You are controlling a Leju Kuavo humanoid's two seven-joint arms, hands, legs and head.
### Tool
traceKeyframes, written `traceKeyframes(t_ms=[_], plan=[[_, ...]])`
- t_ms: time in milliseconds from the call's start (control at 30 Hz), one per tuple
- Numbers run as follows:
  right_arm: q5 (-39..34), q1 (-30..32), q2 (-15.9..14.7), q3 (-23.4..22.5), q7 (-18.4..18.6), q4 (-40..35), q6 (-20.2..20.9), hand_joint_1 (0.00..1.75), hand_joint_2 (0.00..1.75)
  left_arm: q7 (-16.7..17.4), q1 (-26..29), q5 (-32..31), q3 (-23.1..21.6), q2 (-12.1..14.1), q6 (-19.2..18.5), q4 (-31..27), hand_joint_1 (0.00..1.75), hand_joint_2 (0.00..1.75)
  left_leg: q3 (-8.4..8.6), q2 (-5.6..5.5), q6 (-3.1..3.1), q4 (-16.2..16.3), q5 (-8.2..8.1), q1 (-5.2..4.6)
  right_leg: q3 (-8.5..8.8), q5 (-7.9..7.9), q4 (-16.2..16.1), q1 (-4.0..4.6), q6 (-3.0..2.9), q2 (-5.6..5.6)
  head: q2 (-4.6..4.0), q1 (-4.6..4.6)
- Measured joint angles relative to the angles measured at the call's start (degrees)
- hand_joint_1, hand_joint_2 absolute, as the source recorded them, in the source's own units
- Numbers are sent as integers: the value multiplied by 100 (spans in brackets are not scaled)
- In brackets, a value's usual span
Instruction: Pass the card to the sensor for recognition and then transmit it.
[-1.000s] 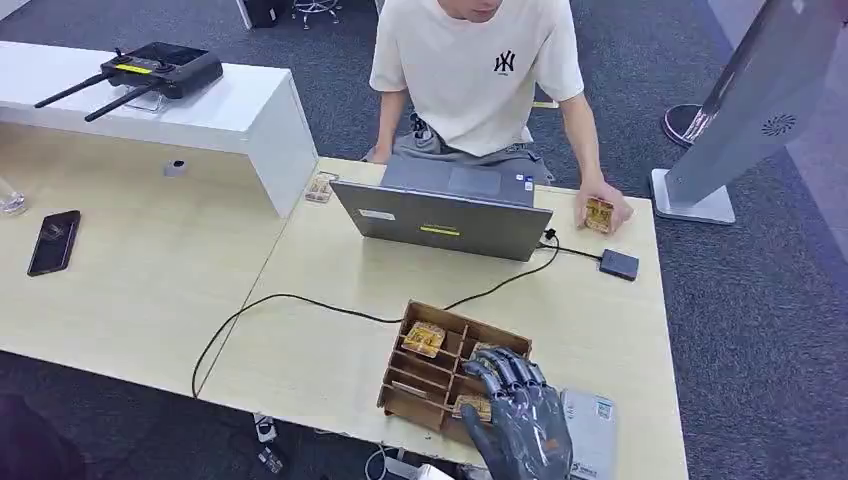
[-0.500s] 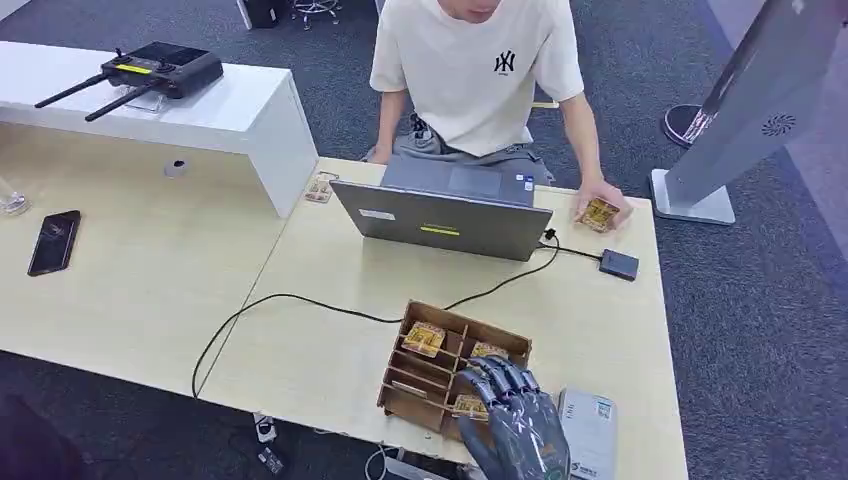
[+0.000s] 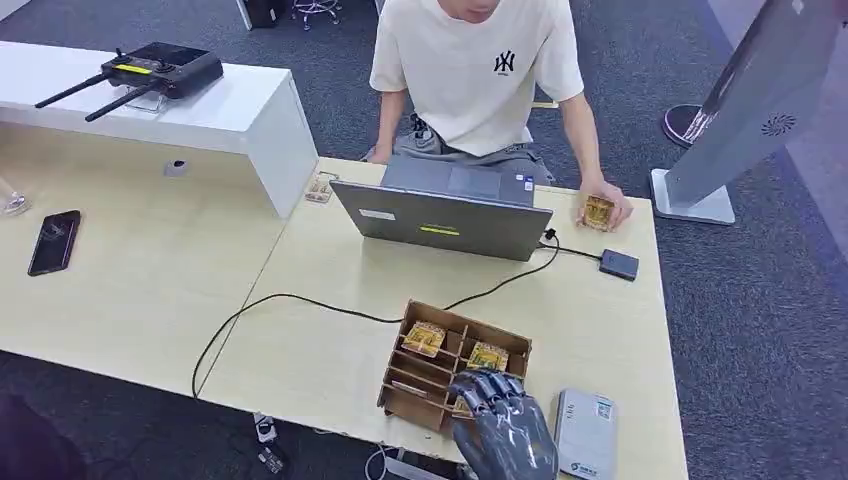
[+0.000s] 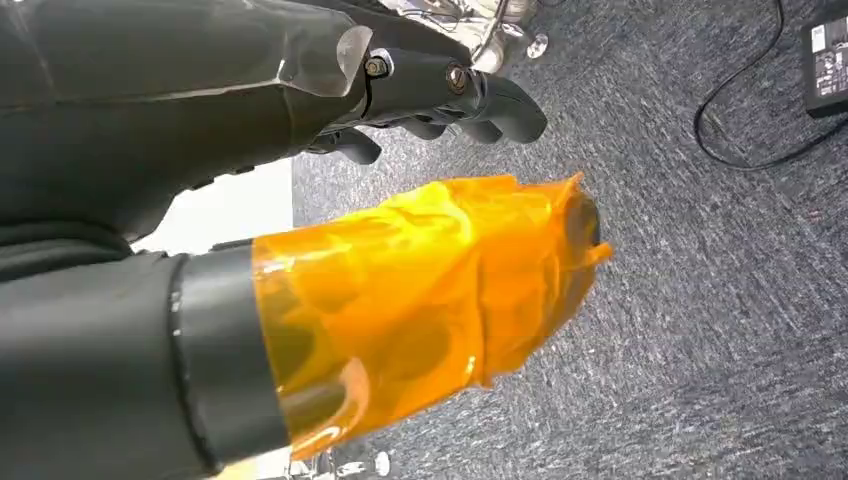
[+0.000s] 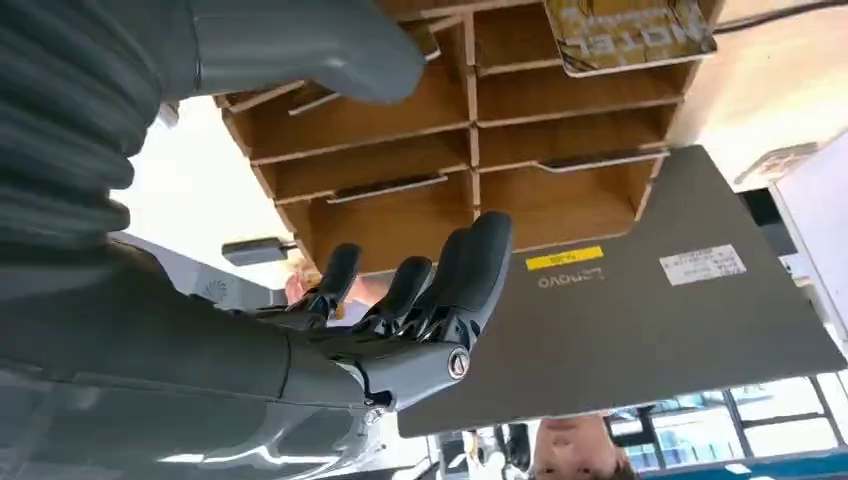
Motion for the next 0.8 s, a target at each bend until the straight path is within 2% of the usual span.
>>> traceKeyframes(t_ms=[533,800], plan=[[70,3,9,0,221,310,-22,68,175,-72,-62,17,0,50,-20,50,0,0,0,0,0,0,0,0,0,0,0,0,0,0,0,0],[107,11,9,-2,291,465,-50,70,175,22,-57,9,0,33,42,52,0,0,0,0,0,0,0,0,0,0,0,0,0,0,0,0]])
